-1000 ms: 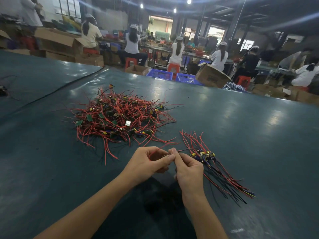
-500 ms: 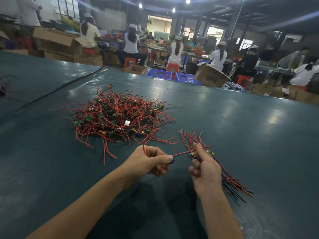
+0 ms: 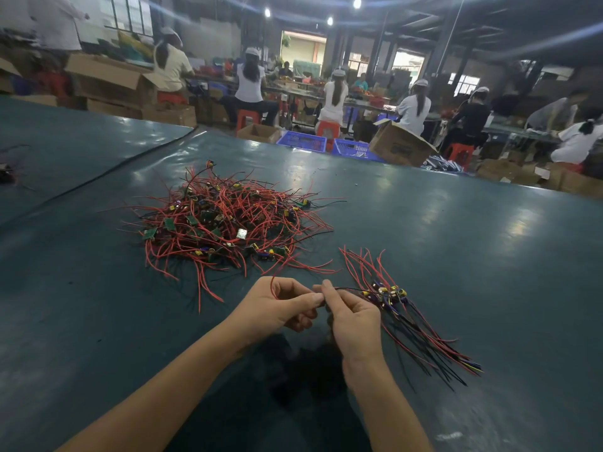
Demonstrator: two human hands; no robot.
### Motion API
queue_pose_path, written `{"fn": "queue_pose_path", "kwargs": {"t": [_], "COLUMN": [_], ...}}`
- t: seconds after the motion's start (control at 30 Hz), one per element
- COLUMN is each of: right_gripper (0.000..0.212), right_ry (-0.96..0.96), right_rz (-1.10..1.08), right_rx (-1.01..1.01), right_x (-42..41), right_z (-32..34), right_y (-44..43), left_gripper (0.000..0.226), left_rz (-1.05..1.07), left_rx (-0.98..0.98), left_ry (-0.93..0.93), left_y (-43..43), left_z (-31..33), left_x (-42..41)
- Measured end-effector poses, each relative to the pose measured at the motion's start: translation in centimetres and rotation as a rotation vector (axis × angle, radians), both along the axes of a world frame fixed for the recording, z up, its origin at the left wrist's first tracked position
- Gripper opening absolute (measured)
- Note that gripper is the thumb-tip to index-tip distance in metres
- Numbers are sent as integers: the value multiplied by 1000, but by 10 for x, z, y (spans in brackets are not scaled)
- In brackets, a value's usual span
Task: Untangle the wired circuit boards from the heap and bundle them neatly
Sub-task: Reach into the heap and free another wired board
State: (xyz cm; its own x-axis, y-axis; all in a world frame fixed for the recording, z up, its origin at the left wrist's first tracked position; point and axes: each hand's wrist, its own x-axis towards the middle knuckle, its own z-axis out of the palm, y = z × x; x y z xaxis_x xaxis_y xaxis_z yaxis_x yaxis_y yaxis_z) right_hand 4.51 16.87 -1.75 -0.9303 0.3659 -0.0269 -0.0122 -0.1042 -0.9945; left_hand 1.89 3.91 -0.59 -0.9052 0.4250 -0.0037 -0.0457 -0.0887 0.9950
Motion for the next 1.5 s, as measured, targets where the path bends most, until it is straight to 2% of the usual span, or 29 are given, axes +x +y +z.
{"fn": "queue_pose_path", "kwargs": {"t": [0.07, 0.2, 0.33, 0.5, 0.73, 0.83, 1.0, 1.17, 1.27, 1.37, 1.5], "right_gripper": [30, 23, 21, 26, 37, 37, 38, 53, 54, 46, 33], "right_ry": [-2, -14, 62, 132, 255, 281, 302, 277, 228, 177, 80], "right_rz": [-79, -263, -274, -235, -151, -147, -133, -123, -62, 17, 92], "right_rx": [-47, -277, -357, -287, -168, -148, -217, -317, -293, -187, 25], "right_x": [-2, -7, -6, -4, 2, 4, 6, 6, 6, 5, 5], "right_z": [4, 8, 7, 6, 9, 10, 13, 12, 9, 6, 2], "right_y": [9, 37, 42, 36, 27, 25, 26, 32, 29, 21, 10], "left_gripper": [18, 15, 16, 23, 25, 25, 40, 33, 32, 38, 35], "left_rz": [-20, -85, -51, 146, 274, 275, 280, 373, 260, 101, -43], "left_rx": [-6, -15, 69, 266, 346, 439, 548, 626, 551, 325, 51], "left_ry": [5, 12, -93, -275, -301, -341, -380, -442, -447, -418, -340], "left_y": [-1, -6, -5, -6, -7, -8, -10, -21, -20, -13, -3], "left_z": [4, 8, 7, 5, 2, 3, 6, 9, 10, 9, 5], "left_x": [1, -1, -4, -12, -16, -17, -18, -23, -21, -16, -7]}}
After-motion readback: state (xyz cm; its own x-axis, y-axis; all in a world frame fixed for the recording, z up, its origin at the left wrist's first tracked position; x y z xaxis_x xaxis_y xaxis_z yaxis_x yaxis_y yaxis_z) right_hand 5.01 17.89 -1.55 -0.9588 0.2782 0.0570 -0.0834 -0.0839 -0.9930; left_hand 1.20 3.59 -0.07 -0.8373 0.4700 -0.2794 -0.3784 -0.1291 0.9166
